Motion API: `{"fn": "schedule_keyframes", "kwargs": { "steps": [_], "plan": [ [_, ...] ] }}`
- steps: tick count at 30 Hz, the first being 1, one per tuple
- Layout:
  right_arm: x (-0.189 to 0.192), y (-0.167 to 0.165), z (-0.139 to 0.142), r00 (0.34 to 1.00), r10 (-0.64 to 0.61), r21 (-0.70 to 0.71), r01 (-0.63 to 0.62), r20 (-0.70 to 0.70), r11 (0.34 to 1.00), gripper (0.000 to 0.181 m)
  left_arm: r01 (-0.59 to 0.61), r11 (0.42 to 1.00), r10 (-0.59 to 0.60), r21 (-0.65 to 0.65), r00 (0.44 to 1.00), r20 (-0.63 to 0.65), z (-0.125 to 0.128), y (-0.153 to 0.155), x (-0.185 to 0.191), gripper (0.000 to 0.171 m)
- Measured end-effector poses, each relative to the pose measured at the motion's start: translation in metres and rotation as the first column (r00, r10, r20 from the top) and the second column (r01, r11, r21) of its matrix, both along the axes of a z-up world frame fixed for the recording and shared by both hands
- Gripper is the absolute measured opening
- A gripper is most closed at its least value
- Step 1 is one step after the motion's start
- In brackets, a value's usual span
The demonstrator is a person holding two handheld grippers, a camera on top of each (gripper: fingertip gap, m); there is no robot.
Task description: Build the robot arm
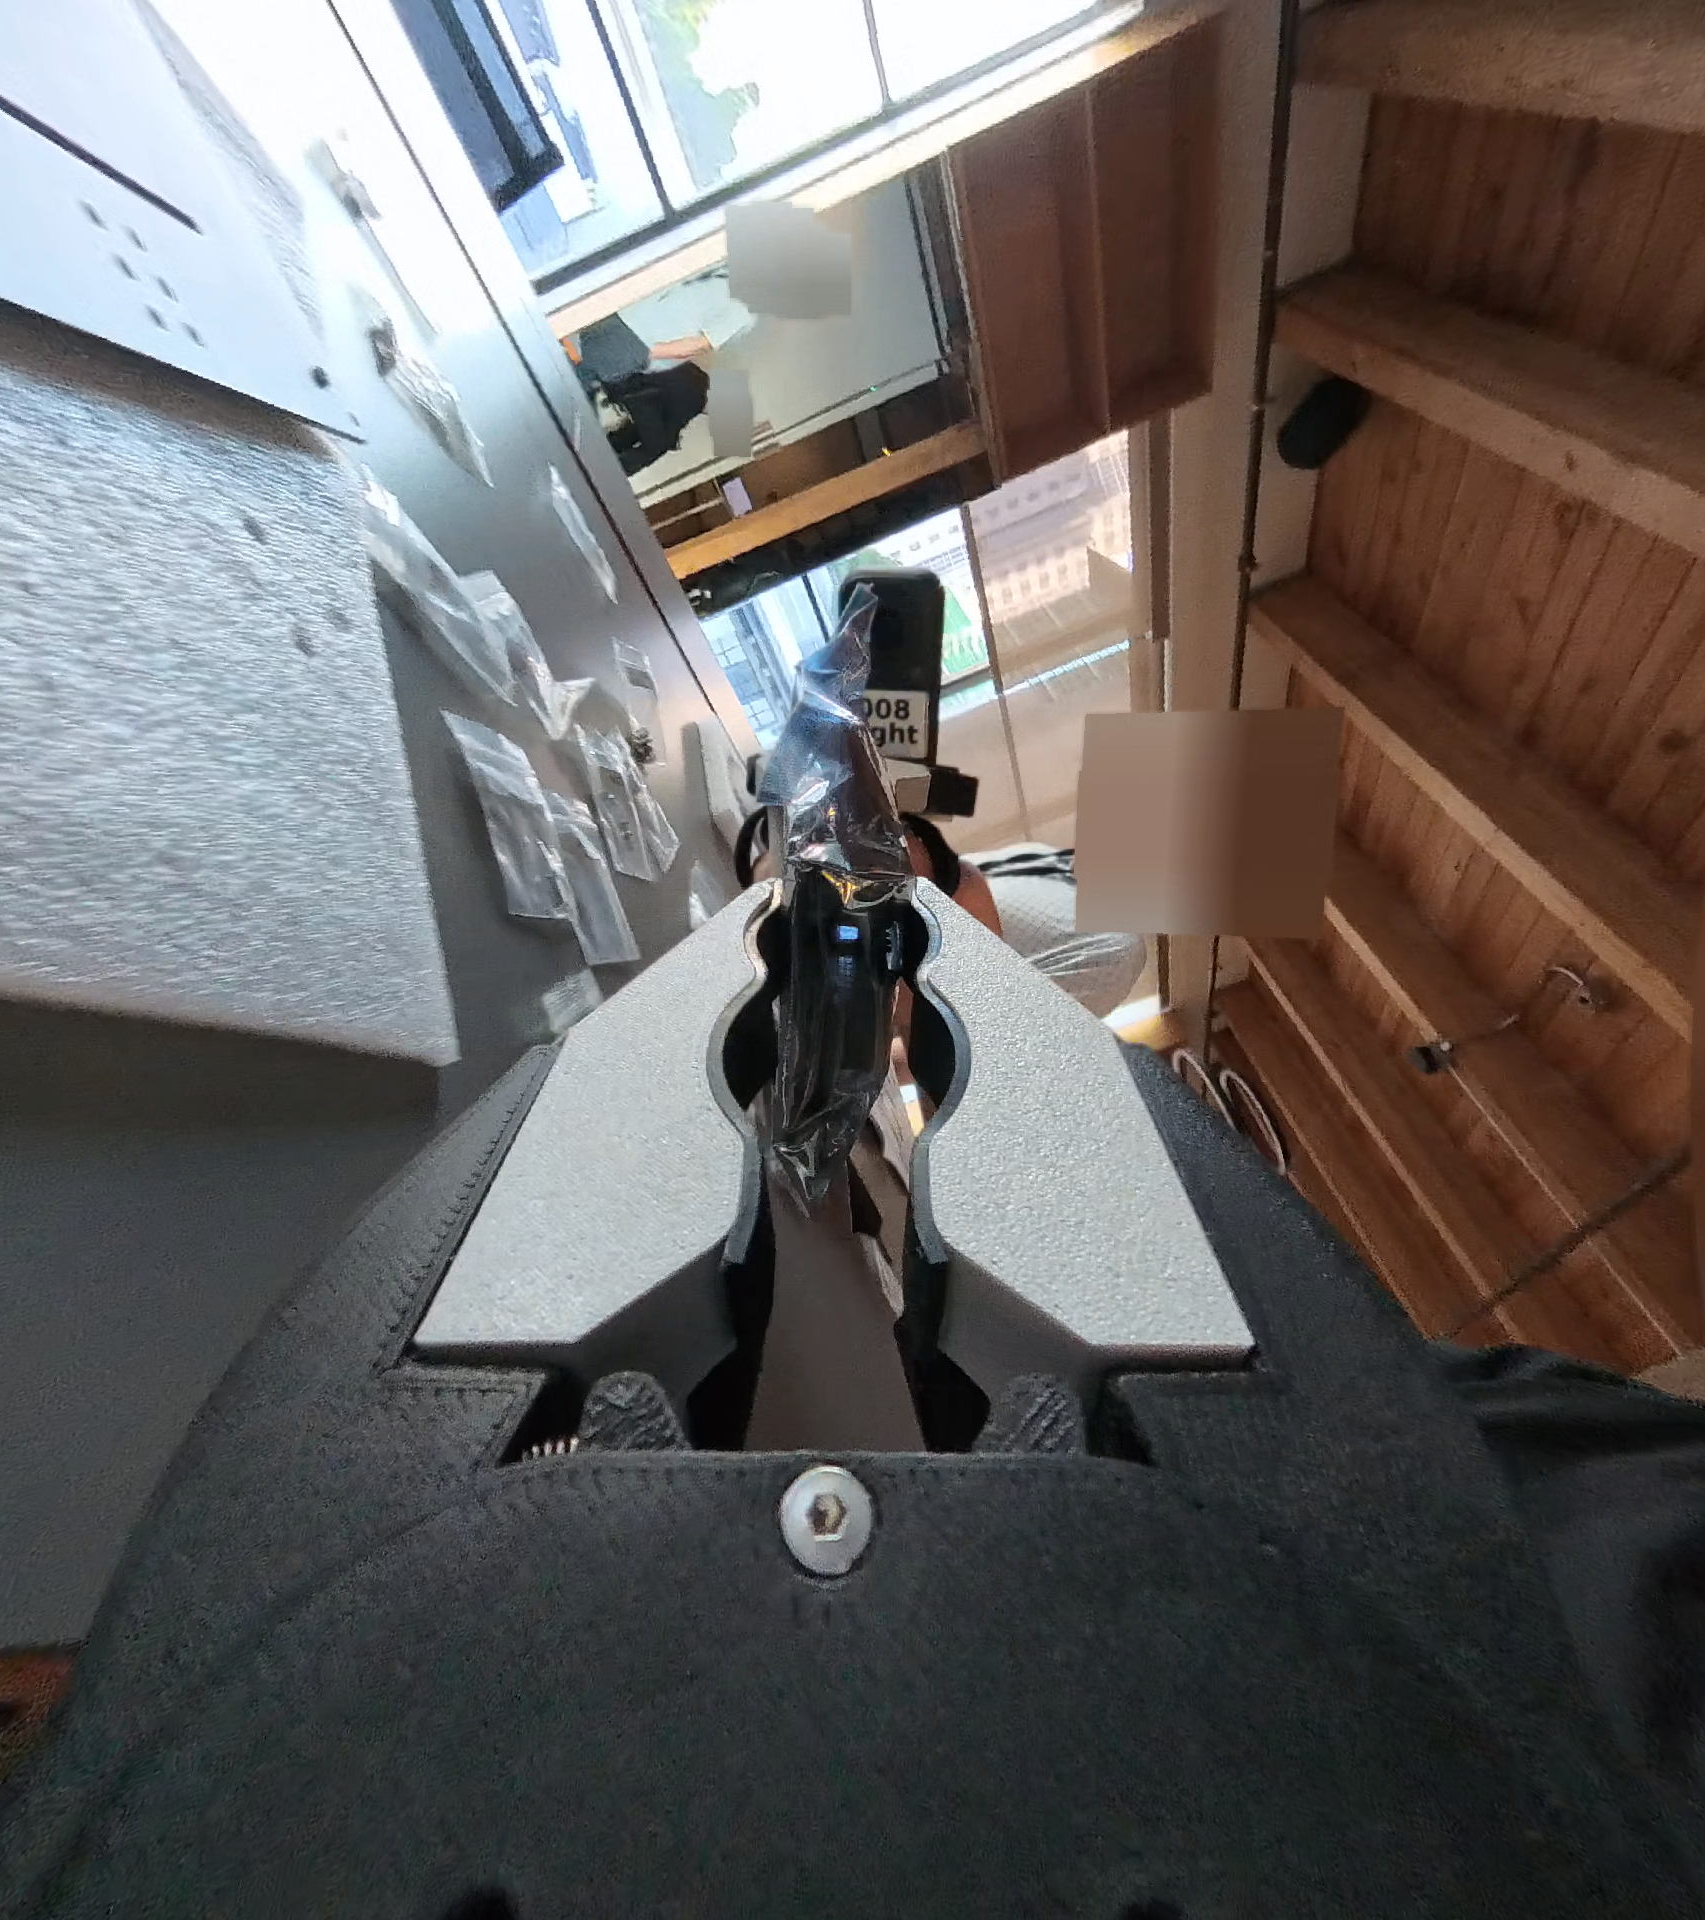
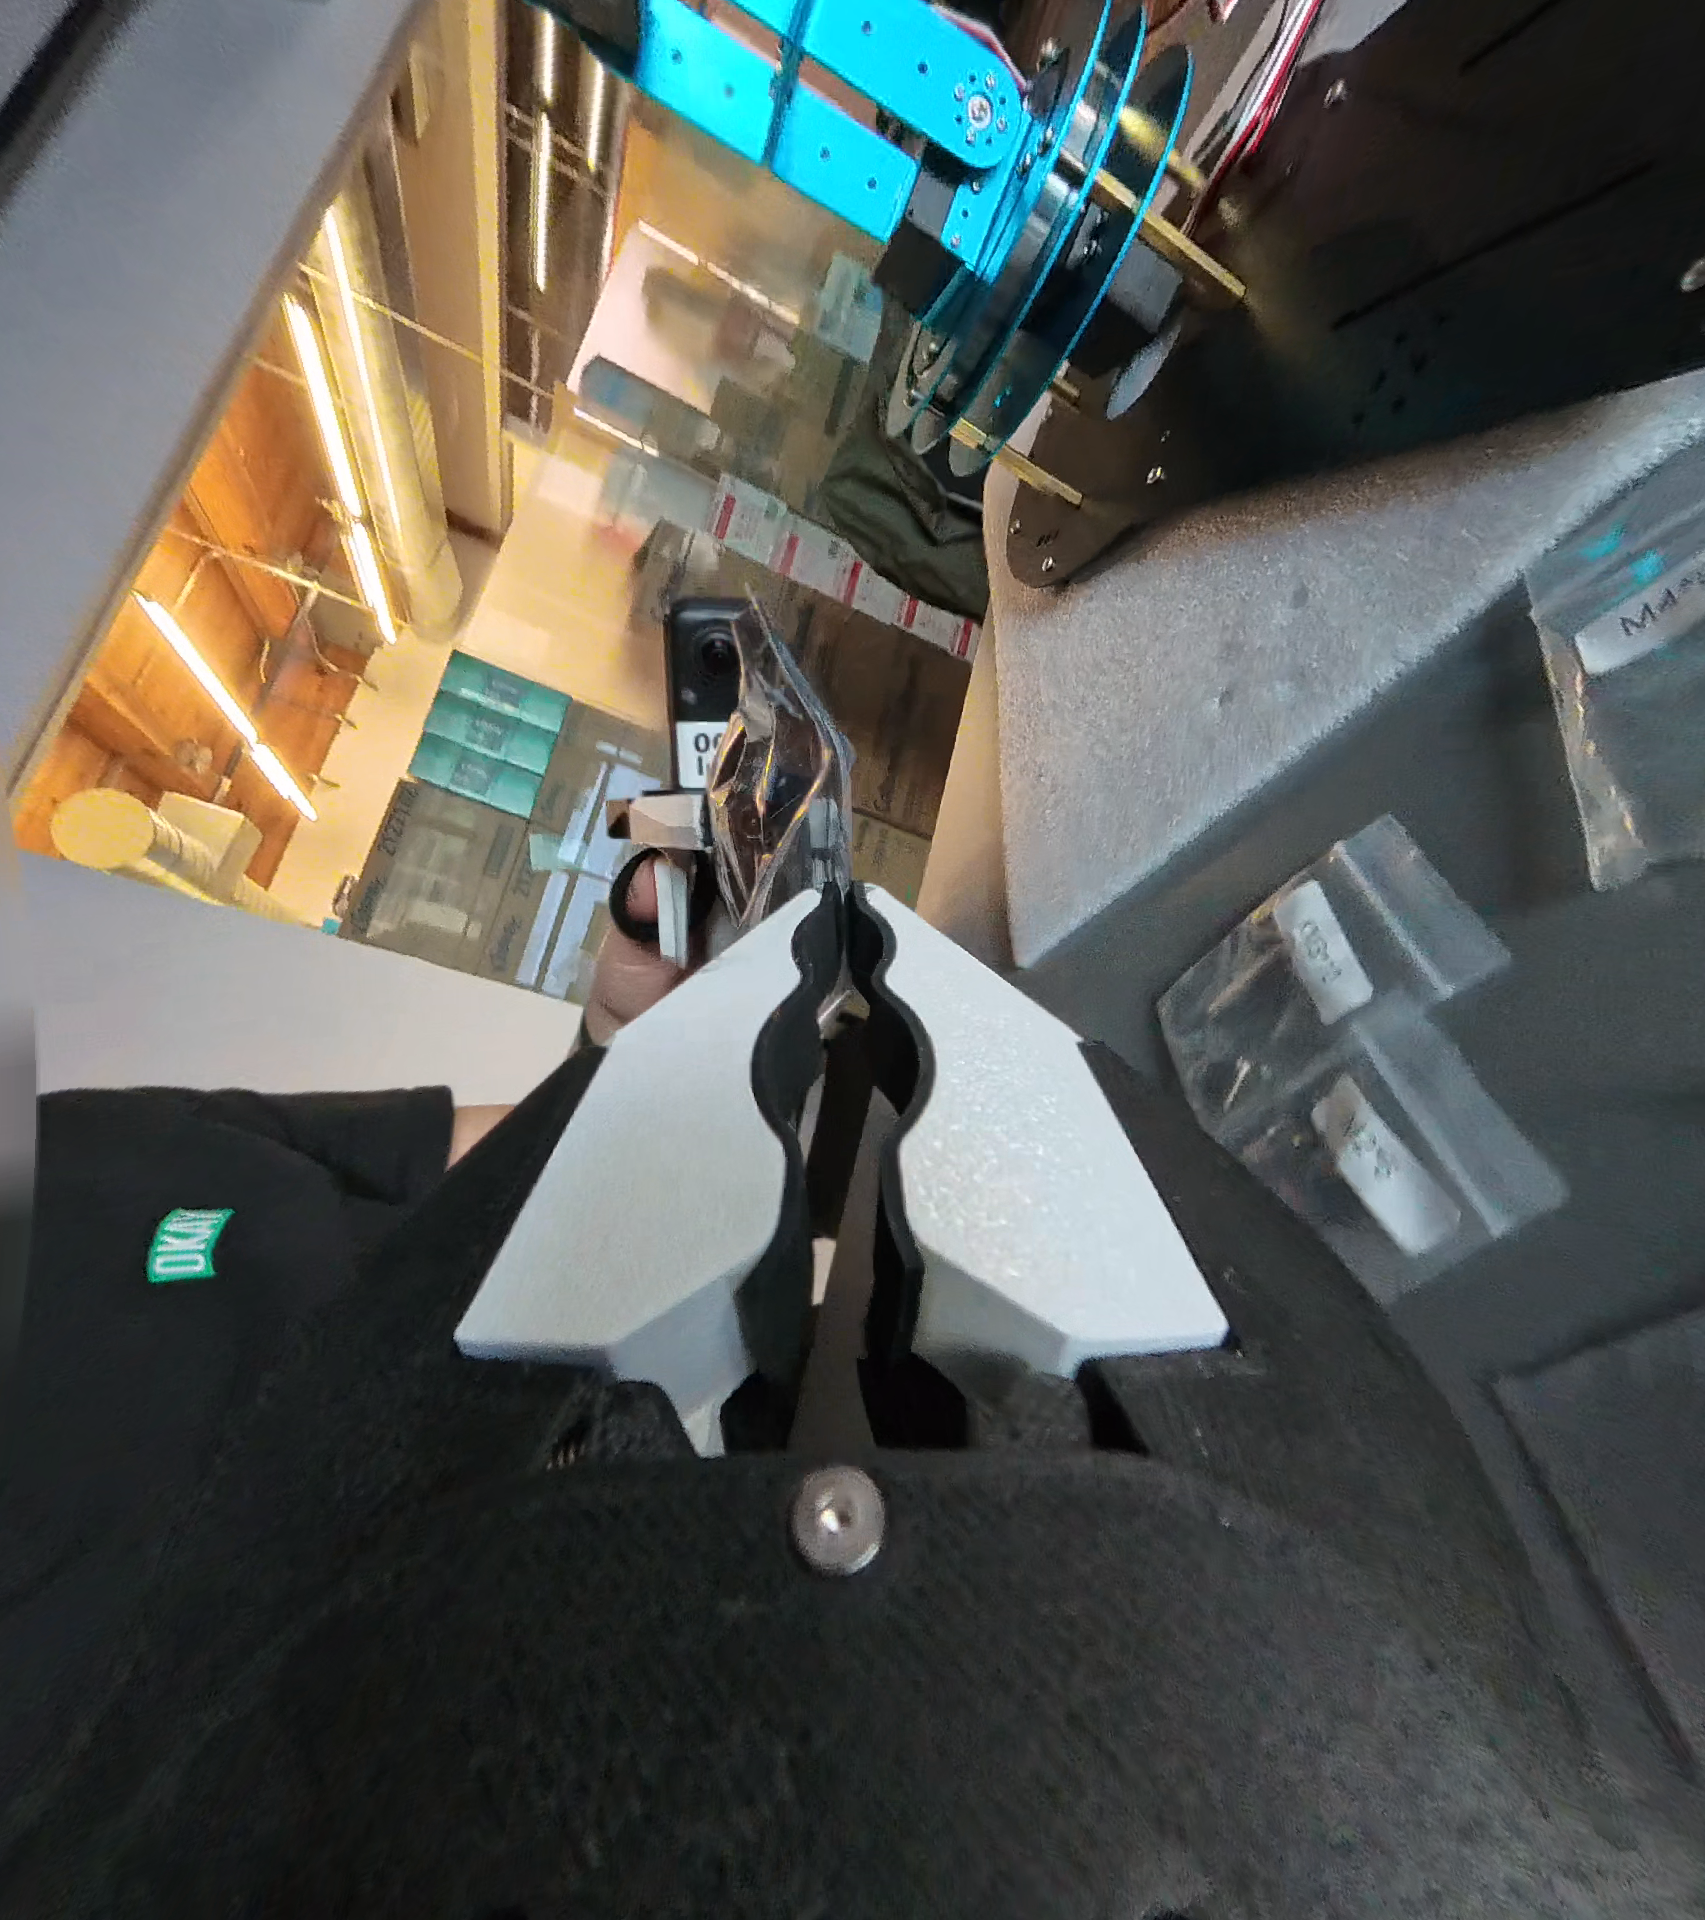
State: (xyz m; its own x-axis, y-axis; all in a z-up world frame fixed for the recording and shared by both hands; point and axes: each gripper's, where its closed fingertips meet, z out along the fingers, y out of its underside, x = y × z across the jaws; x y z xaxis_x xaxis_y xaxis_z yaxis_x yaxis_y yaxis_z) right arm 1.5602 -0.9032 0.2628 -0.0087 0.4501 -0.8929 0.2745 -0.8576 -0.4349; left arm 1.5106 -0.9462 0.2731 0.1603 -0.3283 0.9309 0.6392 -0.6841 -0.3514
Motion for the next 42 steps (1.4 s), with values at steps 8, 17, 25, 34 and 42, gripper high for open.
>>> {"fn": "schedule_keyframes", "kwargs": {
  "steps": [8,17,25,34,42],
  "plan": [
    [-0.015,0.030,-0.001,0.998,0.055,0.170,-0.051,-0.017,0.984,0.006,-0.080,0.997,0.080,-0.003,0.996,0.038,-0.011,0.013,-0.042,0.018],
    [-0.031,0.038,-0.013,0.987,0.125,0.224,-0.145,0.099,0.964,0.017,-0.119,0.992,0.119,-0.034,0.993,-0.008,-0.021,0.017,-0.056,0.018],
    [-0.048,0.030,-0.012,0.971,0.230,0.151,-0.237,0.066,0.960,0.012,-0.164,0.985,0.165,-0.053,0.986,0.009,-0.024,0.016,-0.062,0.018],
    [-0.052,0.037,-0.009,0.964,0.266,0.027,-0.266,0.007,0.964,0.008,-0.166,0.985,0.167,-0.042,0.986,0.025,-0.020,0.020,-0.060,0.018],
    [-0.047,0.030,-0.017,0.945,0.327,-0.129,-0.325,-0.008,0.937,0.005,-0.151,0.988,0.153,-0.037,0.988,0.036,-0.020,0.022,-0.062,0.018]
  ]
}}
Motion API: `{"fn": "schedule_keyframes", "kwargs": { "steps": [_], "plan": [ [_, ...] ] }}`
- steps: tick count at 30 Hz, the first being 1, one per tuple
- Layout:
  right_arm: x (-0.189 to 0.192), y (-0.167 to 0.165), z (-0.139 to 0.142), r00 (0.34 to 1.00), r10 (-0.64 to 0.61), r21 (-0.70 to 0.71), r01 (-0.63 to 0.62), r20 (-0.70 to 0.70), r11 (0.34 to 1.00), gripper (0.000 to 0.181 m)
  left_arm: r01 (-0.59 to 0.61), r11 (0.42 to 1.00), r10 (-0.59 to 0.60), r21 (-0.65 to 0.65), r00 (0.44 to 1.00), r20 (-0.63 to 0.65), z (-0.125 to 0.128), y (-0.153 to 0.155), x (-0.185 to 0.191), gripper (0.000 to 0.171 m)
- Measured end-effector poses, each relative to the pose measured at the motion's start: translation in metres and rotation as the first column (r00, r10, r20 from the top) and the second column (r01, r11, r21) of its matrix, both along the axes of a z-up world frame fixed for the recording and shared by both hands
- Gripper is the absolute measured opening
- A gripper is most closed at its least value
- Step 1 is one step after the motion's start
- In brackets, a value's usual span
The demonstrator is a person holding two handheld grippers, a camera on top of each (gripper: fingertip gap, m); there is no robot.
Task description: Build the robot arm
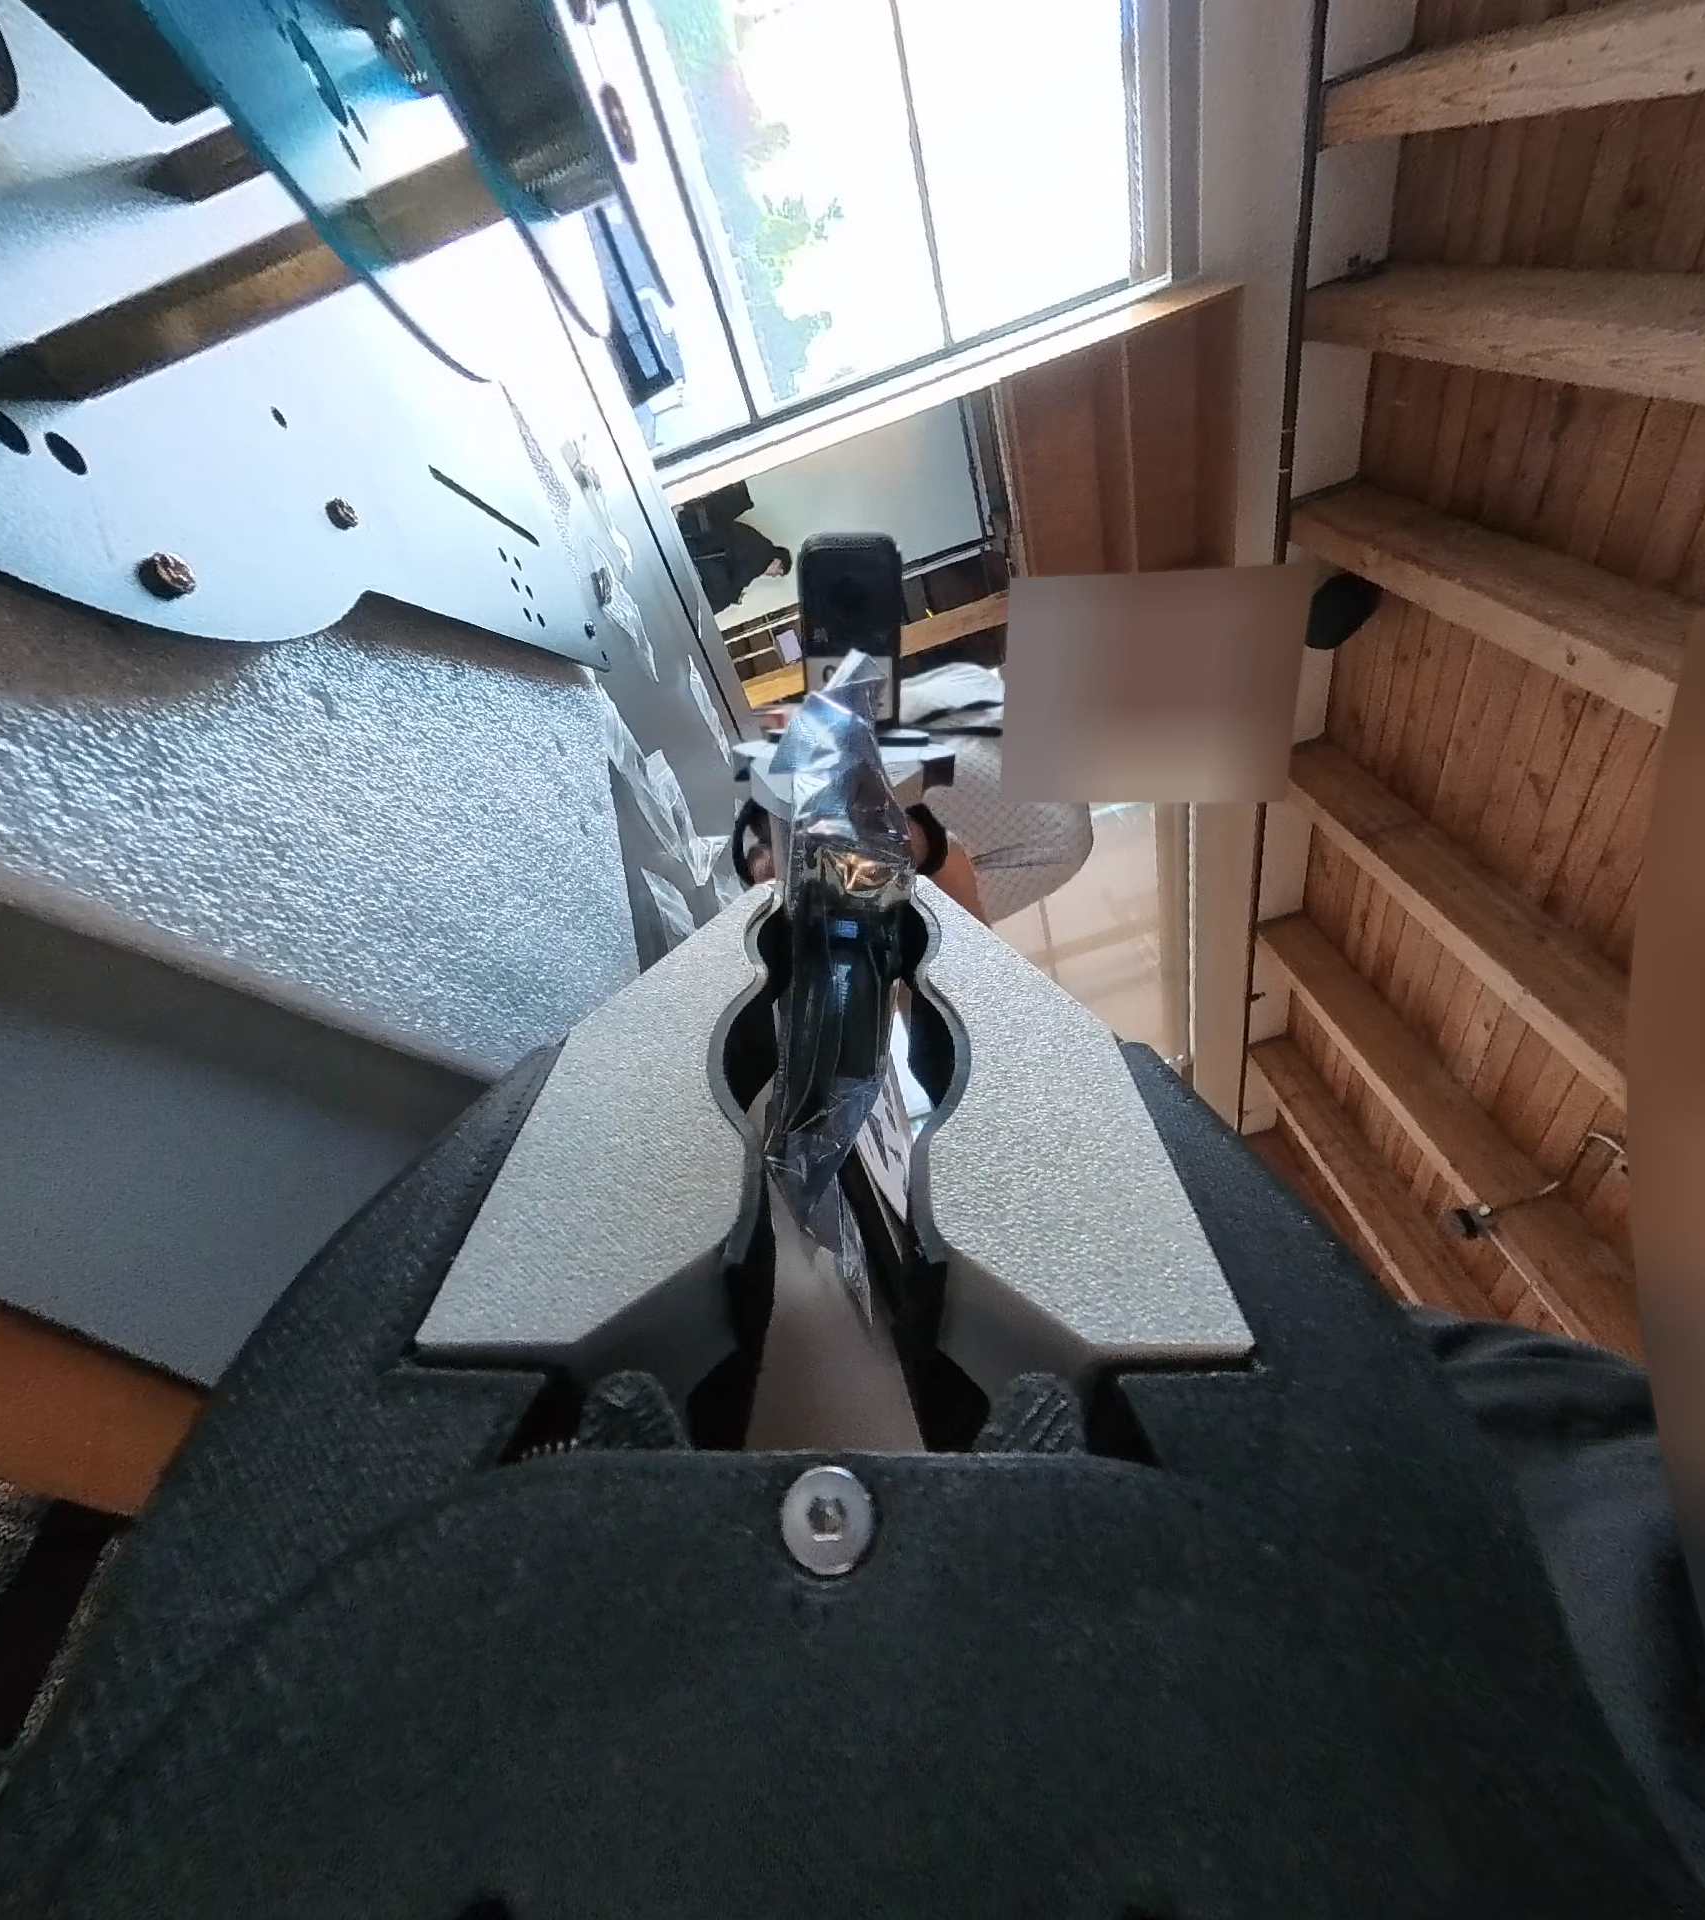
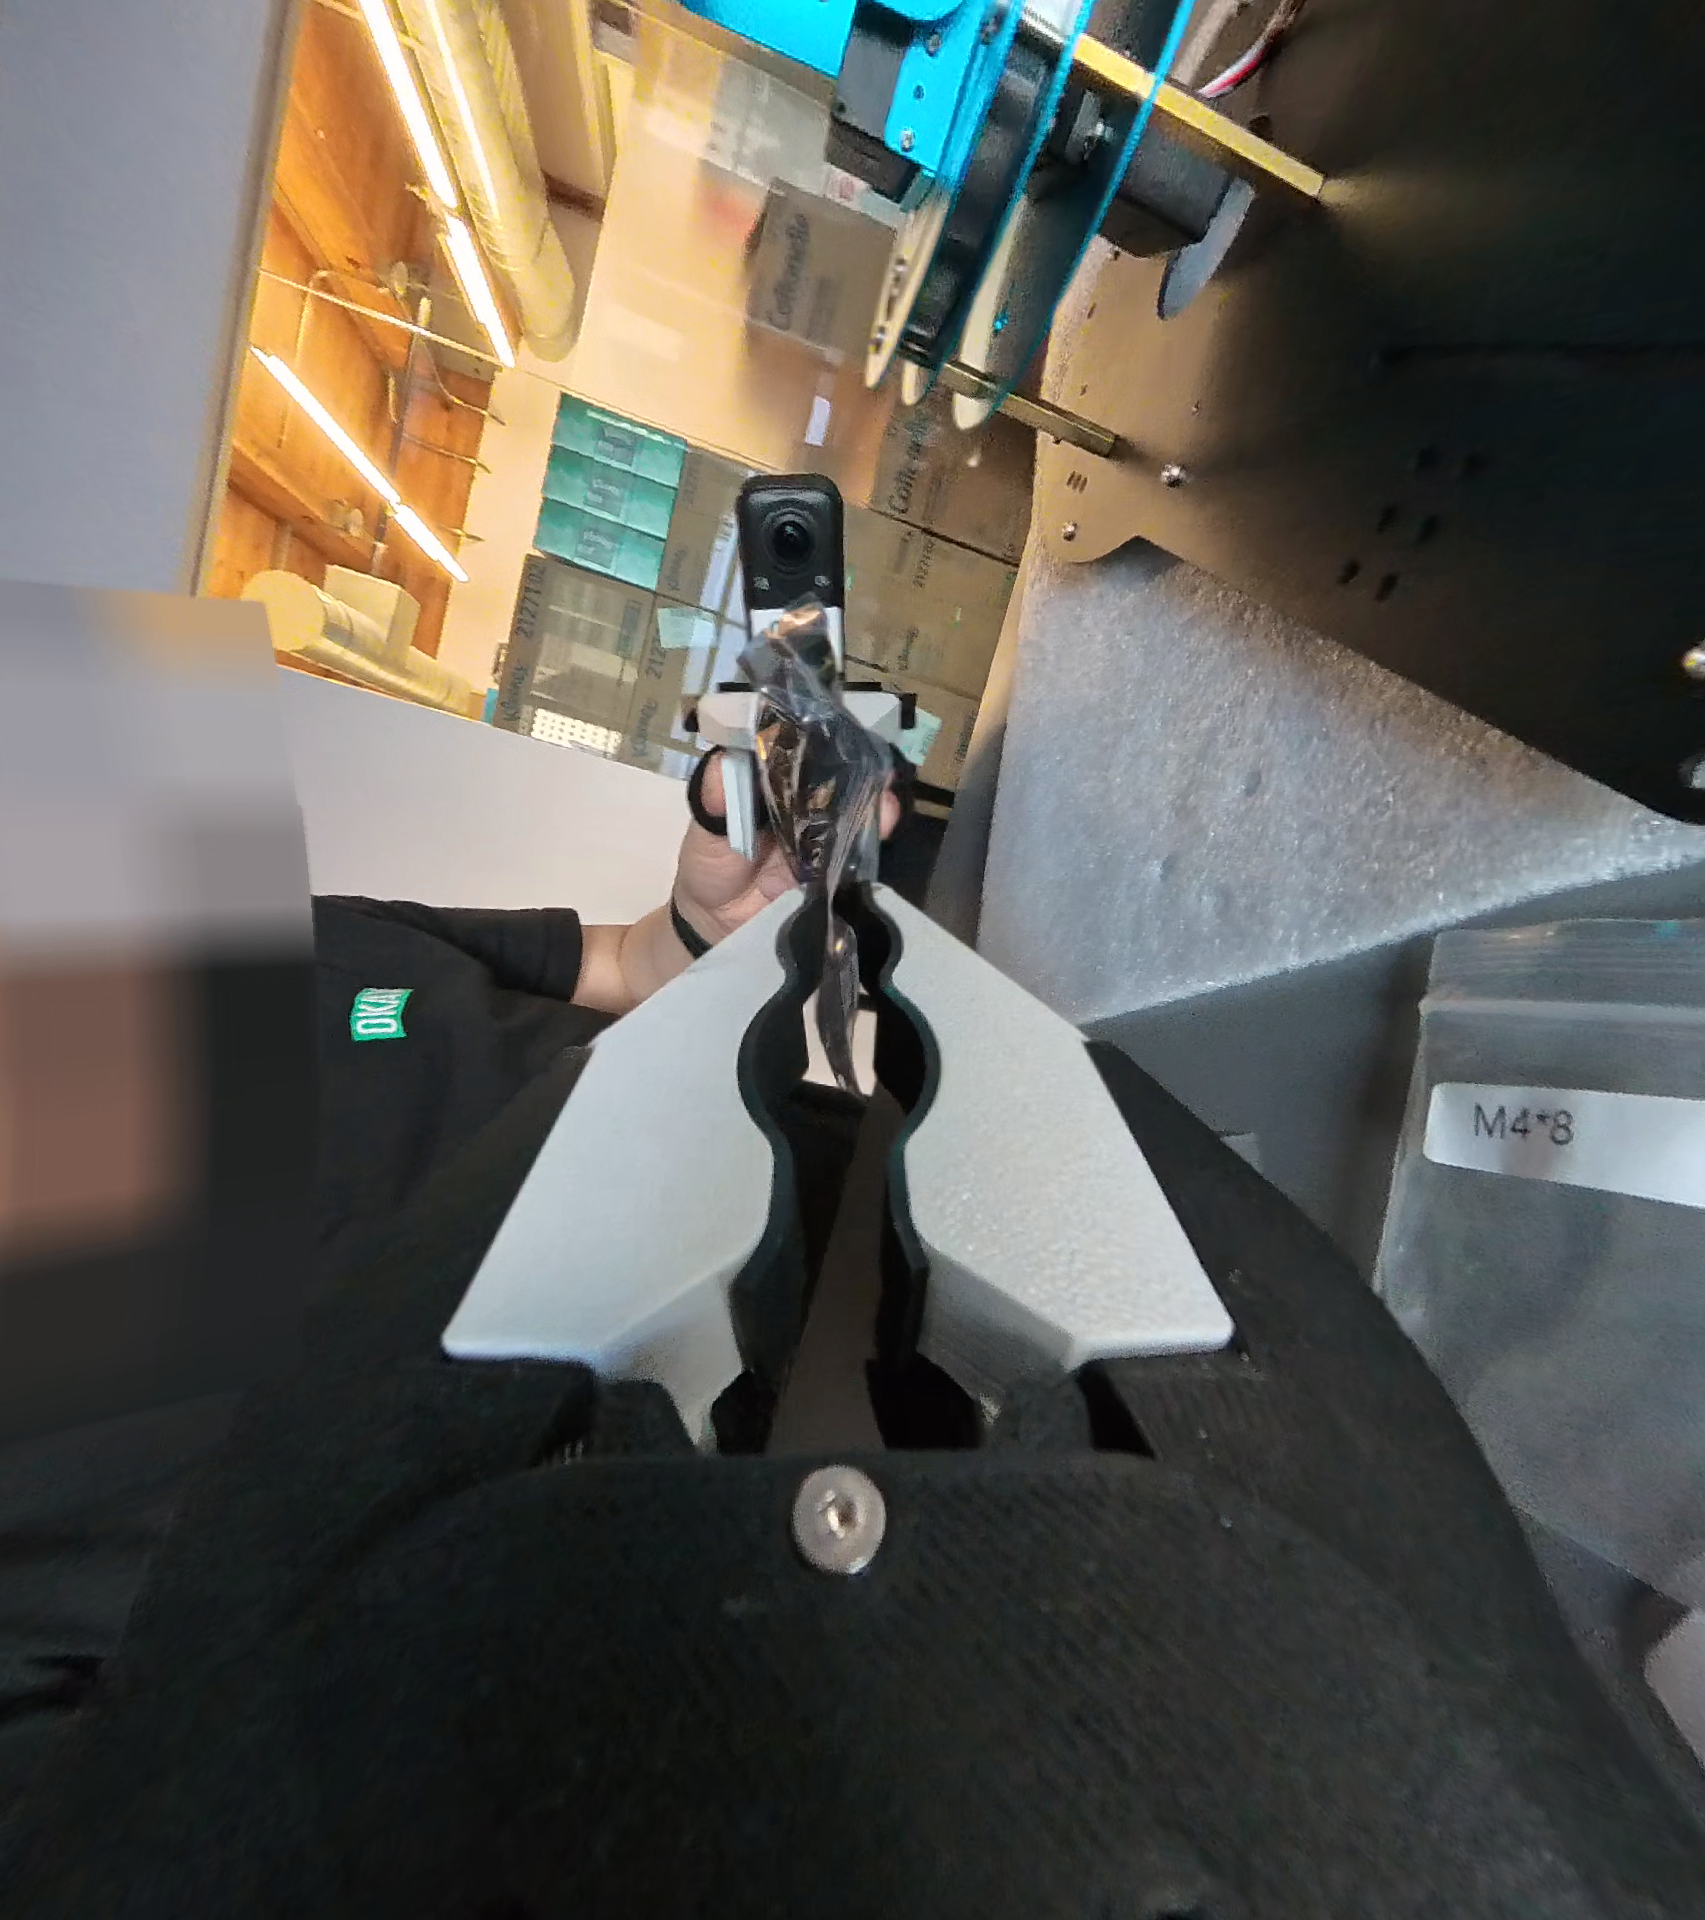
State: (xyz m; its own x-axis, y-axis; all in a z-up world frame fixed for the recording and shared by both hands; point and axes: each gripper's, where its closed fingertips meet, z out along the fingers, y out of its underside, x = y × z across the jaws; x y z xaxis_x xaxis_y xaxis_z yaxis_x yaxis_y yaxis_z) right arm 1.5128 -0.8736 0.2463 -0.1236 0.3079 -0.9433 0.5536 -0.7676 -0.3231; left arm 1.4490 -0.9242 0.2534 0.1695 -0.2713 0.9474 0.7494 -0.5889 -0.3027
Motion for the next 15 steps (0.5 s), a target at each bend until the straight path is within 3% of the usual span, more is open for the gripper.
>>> {"fn": "schedule_keyframes", "kwargs": {
  "steps": [15],
  "plan": [
    [0.002,-0.003,0.013,0.999,-0.035,-0.073,0.033,-0.020,0.997,0.012,0.021,1.000,-0.022,0.012,0.999,0.047,0.006,0.001,0.004,0.017]
  ]
}}
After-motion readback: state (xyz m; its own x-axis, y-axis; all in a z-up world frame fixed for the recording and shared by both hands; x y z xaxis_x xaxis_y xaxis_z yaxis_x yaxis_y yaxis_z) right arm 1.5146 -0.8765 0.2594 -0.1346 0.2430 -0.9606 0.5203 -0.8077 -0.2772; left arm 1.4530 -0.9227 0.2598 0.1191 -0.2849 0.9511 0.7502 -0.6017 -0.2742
